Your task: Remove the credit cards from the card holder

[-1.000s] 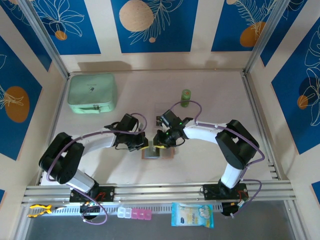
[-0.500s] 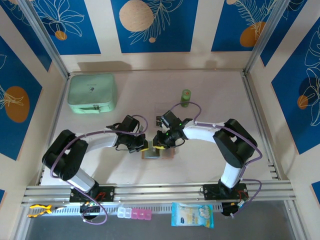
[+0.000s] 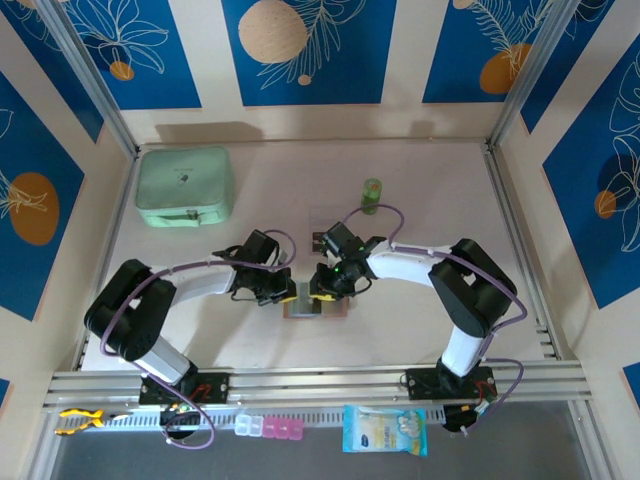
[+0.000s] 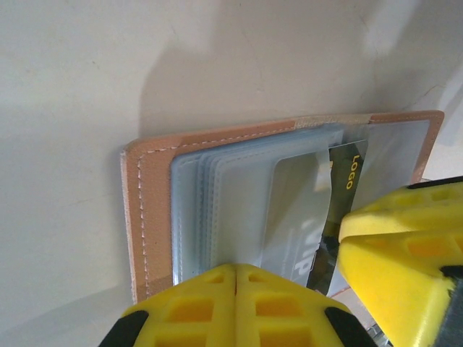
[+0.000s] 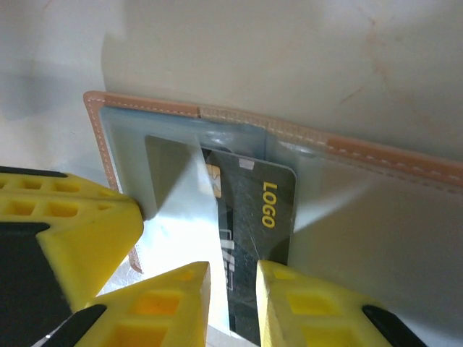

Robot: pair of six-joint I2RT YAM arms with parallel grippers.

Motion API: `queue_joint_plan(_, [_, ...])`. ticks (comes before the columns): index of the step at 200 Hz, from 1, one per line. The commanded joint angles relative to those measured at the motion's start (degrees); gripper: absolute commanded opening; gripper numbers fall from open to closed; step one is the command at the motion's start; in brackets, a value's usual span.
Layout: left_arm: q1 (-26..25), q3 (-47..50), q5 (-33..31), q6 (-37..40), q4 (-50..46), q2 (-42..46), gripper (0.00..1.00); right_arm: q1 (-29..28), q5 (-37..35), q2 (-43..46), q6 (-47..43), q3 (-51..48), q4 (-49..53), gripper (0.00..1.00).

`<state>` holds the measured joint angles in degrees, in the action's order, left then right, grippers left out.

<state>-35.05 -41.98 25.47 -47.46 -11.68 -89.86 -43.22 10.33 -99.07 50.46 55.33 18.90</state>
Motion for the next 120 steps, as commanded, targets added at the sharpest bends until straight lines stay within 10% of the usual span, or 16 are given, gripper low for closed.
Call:
queue_joint_plan(1, [-0.37, -1.83, 0.02, 0.71, -2.72, 1.68, 0.00, 0.29, -0.04, 3.23, -0.63, 0.14, 1.22, 0.25])
queue_joint_plan(120, [-2.84, -2.91, 0.65, 0.97, -2.19, -1.62, 0.00, 1.38, 0.95, 2.41, 0.53, -3.72, -1.28, 0.25])
